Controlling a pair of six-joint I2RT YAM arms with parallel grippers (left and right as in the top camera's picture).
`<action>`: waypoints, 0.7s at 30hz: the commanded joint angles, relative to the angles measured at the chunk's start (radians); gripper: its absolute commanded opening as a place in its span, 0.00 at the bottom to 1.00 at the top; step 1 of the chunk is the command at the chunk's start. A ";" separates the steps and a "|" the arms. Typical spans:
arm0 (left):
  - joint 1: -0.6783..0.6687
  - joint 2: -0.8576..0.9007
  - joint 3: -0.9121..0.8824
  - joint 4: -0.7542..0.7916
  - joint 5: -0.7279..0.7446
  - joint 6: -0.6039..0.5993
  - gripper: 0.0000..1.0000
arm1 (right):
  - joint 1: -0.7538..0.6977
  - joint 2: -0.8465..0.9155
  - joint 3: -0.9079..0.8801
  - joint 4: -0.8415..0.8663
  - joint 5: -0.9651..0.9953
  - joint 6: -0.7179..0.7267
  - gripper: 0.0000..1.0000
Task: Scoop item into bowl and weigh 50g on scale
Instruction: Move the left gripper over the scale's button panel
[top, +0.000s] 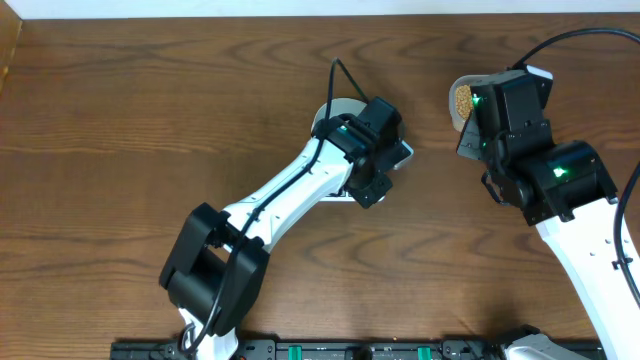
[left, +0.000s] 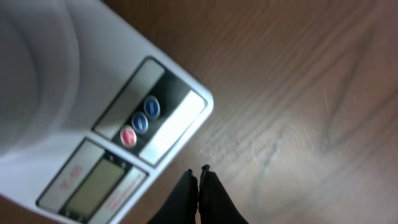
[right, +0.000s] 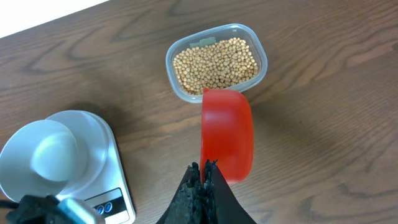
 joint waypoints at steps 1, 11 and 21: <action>-0.001 0.035 -0.006 0.031 -0.050 -0.002 0.07 | -0.011 0.001 0.018 0.000 0.009 0.012 0.01; -0.001 0.068 -0.006 0.053 -0.222 -0.066 0.08 | -0.011 0.001 0.018 0.000 0.009 0.010 0.01; -0.001 0.071 -0.006 0.059 -0.238 -0.358 0.08 | -0.011 0.001 0.018 0.008 0.009 0.010 0.01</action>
